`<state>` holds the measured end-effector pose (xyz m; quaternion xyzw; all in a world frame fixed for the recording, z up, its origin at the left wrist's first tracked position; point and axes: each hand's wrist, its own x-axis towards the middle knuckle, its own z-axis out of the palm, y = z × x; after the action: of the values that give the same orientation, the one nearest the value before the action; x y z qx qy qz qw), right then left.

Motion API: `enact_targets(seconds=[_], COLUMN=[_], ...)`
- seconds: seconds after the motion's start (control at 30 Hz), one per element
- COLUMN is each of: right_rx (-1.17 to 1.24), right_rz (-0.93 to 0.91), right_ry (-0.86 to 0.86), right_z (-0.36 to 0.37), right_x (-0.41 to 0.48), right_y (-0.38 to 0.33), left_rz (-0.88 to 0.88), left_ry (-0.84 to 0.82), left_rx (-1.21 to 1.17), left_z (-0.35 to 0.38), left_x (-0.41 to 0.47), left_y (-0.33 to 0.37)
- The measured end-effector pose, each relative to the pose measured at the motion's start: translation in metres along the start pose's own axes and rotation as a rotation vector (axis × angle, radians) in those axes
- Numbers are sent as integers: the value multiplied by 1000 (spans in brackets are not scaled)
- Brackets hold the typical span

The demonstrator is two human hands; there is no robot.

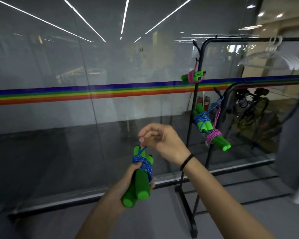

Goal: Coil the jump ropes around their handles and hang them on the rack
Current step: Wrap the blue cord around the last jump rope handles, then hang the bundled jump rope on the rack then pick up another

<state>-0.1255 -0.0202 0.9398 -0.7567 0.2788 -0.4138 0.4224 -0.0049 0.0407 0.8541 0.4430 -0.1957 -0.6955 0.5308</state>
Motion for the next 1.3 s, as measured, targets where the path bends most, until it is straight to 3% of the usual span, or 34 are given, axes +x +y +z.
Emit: enact_targets(seconds=[0.1,0.27,0.47,0.8,1.03,1.3], right_rx=[-31,5,2,-43,-104,-236], right_rz=[6,4,-52,-140,-162,-156], right_ry=[13,60,104,251,427,650], right_z=[-11,-32,-82,-170,-216,-278], right_x=[26,82,182,337,418,478], right_y=[23,72,116,148,171,160], left_rz=[57,53,118,517,1065,1014], left_ry=[61,116,73,94,-29,-450], left_rx=[129,133,151,410,635,593], left_z=[7,6,32,105,153,222], left_x=[42,127,230,371,450,521], left_y=[5,25,86,207,286,361])
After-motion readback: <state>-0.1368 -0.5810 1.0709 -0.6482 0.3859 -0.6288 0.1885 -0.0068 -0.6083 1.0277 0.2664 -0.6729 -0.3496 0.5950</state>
